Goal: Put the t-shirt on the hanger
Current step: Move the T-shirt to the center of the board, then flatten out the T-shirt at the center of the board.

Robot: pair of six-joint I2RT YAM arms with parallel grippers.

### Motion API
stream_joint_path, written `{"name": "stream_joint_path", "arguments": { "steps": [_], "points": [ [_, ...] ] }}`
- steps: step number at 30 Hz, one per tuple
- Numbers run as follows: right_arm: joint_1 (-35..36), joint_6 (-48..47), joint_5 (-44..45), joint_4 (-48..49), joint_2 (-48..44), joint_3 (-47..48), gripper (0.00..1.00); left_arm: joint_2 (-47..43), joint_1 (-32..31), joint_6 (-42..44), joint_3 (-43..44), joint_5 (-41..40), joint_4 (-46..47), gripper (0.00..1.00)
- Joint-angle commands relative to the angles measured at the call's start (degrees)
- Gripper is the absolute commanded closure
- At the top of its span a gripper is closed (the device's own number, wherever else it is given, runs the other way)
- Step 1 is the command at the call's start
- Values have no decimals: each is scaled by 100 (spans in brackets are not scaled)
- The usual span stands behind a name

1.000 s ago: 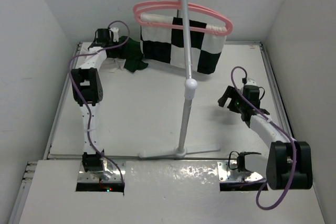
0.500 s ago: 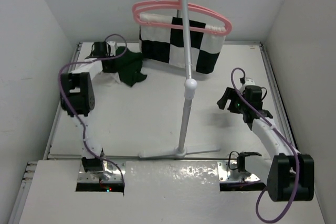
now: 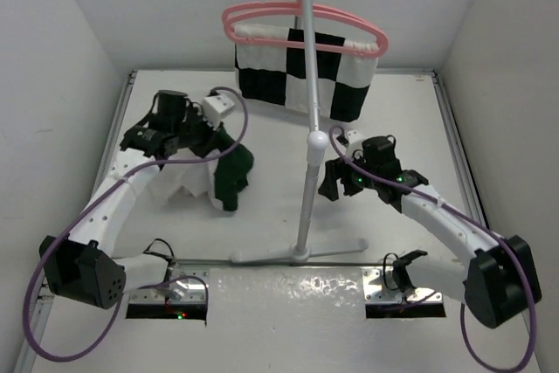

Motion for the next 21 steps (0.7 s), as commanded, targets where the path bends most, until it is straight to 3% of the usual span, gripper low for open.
{"name": "stream_joint_path", "arguments": {
  "steps": [1,2,3,4,7,11,14,15,17,21],
  "points": [
    [280,-247,-307,247,507,588,19,151,-535,-110,556,685,66,87],
    [351,-230,-437,290,805,704,18,344,-562,-233,654,784,179,69],
    [377,-169,-526,465,956,888,17,459,-571,-304,803,837,233,39],
    [386,-134,-596,545,1096,977,17,573,-580,-339,874,820,277,31],
    [457,-54,-615,642,1615,1355,16,1030,-536,-304,1199,532,-64,28],
    [562,112,-579,800,2151,1584,16,1022,313,151,946,583,-189,29],
    [641,52,-580,617,2599,1882,15,1145,790,756,342,303,-478,36],
    [659,-53,-397,538,2827,2066,15,1154,791,881,104,-212,-479,36],
    [685,-168,-115,362,3048,2312,15,1058,791,1101,-597,-497,-269,33],
    [685,-212,45,440,3558,2647,14,1170,791,1128,-1094,-325,-47,30]
  ]
}}
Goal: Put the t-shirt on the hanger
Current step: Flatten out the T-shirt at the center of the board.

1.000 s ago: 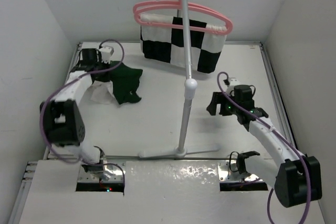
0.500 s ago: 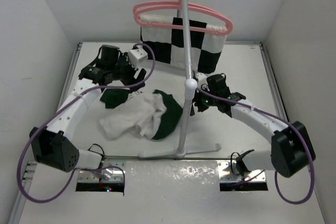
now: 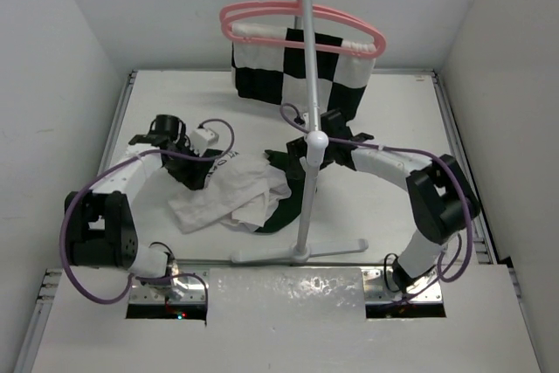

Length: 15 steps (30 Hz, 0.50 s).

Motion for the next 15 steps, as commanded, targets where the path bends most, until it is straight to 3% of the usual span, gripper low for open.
{"name": "stream_joint_path", "arguments": {
  "steps": [1,5,7,9,10,13,15],
  "points": [
    [23,-118,4,125,343,424,14,81,-48,470,-52,209,-30,30],
    [23,-74,-103,267,809,670,14,205,-100,875,-25,1107,-558,30],
    [14,-66,-86,258,994,759,20,134,-144,1069,-138,1091,-515,30],
    [23,-118,-129,214,1197,934,33,117,-215,1017,-472,724,-87,35],
    [14,-171,-190,144,1284,1074,53,160,-311,981,-604,634,-15,52],
    [14,-206,-156,65,1268,1268,90,537,-382,824,-439,589,-40,100],
    [6,-267,-51,55,1110,1382,100,748,-356,700,-254,607,-136,100]
  ]
}}
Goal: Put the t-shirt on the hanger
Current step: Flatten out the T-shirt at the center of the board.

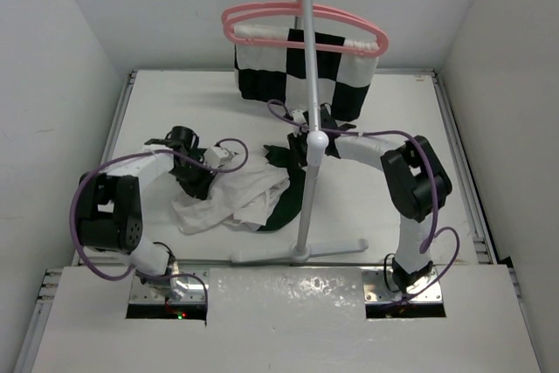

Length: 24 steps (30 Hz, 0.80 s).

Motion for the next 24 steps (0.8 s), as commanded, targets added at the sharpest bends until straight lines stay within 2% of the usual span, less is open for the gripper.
{"name": "stream_joint_path", "arguments": {
  "steps": [1,5,9,13,16,20,21,23,24],
  "points": [
    [3,-221,76,58,-346,567,100,227,-10,-165,486,56,51,100],
    [-49,-433,243,-206,-724,1191,100,-114,139,-895,1506,-469,516,100],
    [-49,-600,305,-347,-1172,1728,100,-510,236,-1115,3287,-831,491,100],
    [-49,-635,209,21,-1927,1212,100,-1159,236,-721,4013,-788,53,100],
    [-41,-714,199,110,-2551,397,100,-1634,236,-168,3663,-323,-352,100],
    [-49,-899,384,-92,-3378,-791,100,-2610,236,886,2583,231,-1643,100],
    [-41,-908,393,-153,-3536,-1037,100,-2768,236,1384,2102,241,-1906,100],
    [-32,-899,454,-443,-3967,-1697,99,-3234,236,1844,1616,22,-2514,100],
    [-32,-864,489,-644,-4098,-2125,91,-3384,236,2290,1161,-109,-2689,100]
  ]
}}
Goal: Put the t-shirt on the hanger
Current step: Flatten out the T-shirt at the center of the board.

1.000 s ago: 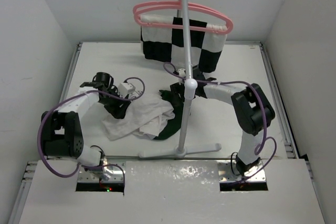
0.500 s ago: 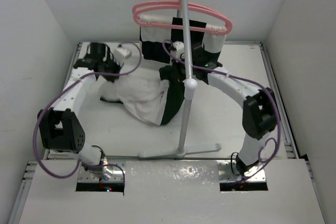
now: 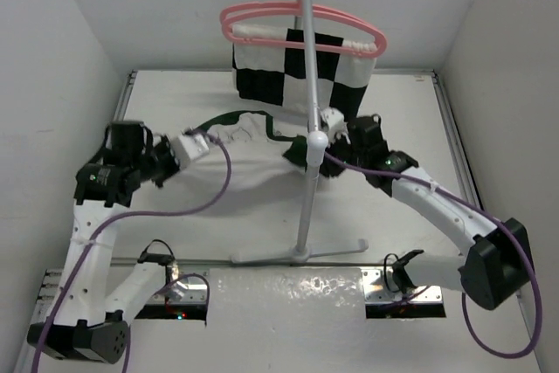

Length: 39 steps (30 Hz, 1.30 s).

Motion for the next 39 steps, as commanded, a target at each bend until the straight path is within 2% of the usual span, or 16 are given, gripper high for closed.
{"name": "stream_joint_path", "arguments": {
  "steps": [1,2,3,5,10,11,14,17,18,21,27,29,31,32,35,39],
  "points": [
    [-8,-6,218,-630,-593,-913,49,-359,33,1537,-958,-378,-1610,100],
    [-25,100,436,-674,-717,-1098,31,-440,24,1818,-1117,-529,-1735,95],
    [-25,231,630,-710,-840,-1413,19,-484,24,1882,-1362,-687,-1806,61],
    [-43,373,1348,-684,-1112,-1574,1,-441,33,1865,-1435,-838,-1798,42],
    [-210,786,1845,-438,-852,-1110,11,452,24,515,-926,-355,215,41],
    [-227,882,1871,-438,-485,-987,31,700,15,-167,-707,-355,572,40],
    [-315,1313,1811,-342,411,-504,69,2061,-125,-1075,20,-504,1339,41],
    [-324,1349,1634,1,1064,-292,60,3503,-204,-1675,785,-759,1708,42],
    [-315,1332,1382,132,1483,-91,44,4124,-213,-1773,954,-672,1805,42],
    [-315,1279,1353,265,2266,384,30,4996,-283,-2020,1465,-287,2024,41],
    [-315,1050,1388,195,3209,790,28,5729,-573,-2038,1449,-82,2437,37],
    [-315,1041,1388,125,3447,772,34,5756,-661,-1950,1080,-302,2562,47],
    [-324,1050,1458,-24,3518,728,47,5791,-670,-1844,921,-450,2466,76],
    [-324,1033,1441,-25,3483,632,64,5774,-662,-1766,799,-530,2395,96],
    [-333,919,1370,2,3168,299,100,5232,-530,-1467,386,-593,1922,100],
    [-315,585,1196,-217,2386,-351,100,3951,-495,-466,-501,-837,1377,100]
  ]
}}
